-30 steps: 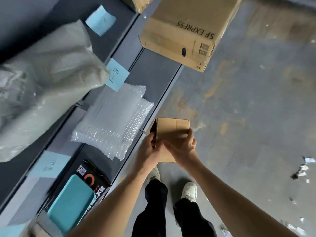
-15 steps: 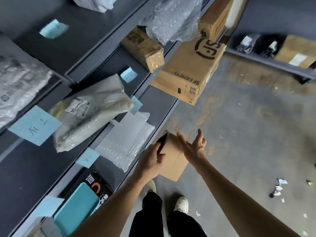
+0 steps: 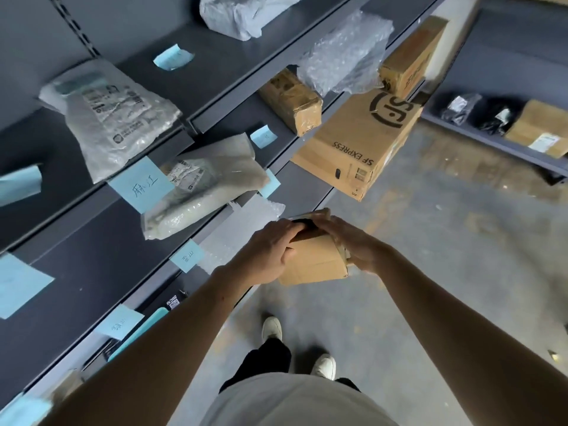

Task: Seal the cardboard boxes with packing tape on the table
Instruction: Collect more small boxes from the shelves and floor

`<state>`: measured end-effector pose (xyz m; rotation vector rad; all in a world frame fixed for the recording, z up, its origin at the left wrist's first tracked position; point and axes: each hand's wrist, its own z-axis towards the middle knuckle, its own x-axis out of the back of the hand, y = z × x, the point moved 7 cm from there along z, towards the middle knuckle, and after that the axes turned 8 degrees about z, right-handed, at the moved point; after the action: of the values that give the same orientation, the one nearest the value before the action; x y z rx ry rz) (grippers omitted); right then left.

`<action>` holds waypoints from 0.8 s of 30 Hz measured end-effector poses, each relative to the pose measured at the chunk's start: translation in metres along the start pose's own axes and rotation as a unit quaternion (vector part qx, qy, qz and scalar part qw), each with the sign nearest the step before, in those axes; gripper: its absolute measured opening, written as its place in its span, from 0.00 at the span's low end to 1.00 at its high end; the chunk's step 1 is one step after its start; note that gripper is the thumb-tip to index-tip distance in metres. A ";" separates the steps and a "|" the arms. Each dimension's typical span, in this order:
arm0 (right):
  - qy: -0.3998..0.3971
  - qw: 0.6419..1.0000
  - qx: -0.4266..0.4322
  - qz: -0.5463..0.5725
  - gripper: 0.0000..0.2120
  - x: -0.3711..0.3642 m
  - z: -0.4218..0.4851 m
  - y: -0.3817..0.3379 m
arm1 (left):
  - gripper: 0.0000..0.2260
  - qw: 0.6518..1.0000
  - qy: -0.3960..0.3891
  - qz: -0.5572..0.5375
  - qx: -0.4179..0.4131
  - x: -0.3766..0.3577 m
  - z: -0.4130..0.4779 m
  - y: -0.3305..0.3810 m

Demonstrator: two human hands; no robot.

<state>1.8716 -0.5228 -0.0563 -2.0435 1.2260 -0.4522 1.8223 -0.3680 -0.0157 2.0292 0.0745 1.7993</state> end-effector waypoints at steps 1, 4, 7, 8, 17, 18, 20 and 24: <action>-0.005 1.000 0.008 -0.006 0.35 -0.004 -0.003 -0.002 | 0.24 1.000 0.000 -0.004 -0.008 0.003 -0.002 0.000; 0.032 0.999 0.024 0.008 0.20 -0.004 -0.004 -0.001 | 0.21 0.999 0.022 -0.024 -0.023 0.016 -0.009 0.001; 0.040 0.997 0.034 0.050 0.17 -0.006 -0.011 -0.001 | 0.18 0.989 0.067 -0.128 0.027 0.038 -0.016 -0.004; 0.038 0.996 0.036 0.068 0.17 -0.006 -0.013 0.000 | 0.17 0.981 0.095 -0.163 0.048 0.047 -0.019 -0.007; -0.008 0.989 0.029 0.145 0.14 -0.011 -0.031 0.014 | 0.21 0.936 0.022 -0.276 0.215 0.035 -0.033 -0.041; -0.018 0.989 0.028 0.144 0.13 -0.015 -0.033 0.017 | 0.15 0.935 0.020 -0.280 0.214 0.035 -0.037 -0.038; -0.027 0.989 0.031 0.144 0.12 -0.023 -0.034 0.022 | 0.08 0.941 0.029 -0.264 0.211 0.038 -0.045 -0.034; -0.058 0.987 0.049 0.144 0.12 -0.042 -0.036 0.033 | 0.12 0.961 0.035 -0.186 0.203 0.041 -0.068 -0.030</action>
<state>1.8087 -0.5101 -0.0529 -1.7485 1.3719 -0.2463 1.7708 -0.3087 0.0170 2.0315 0.8515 1.7087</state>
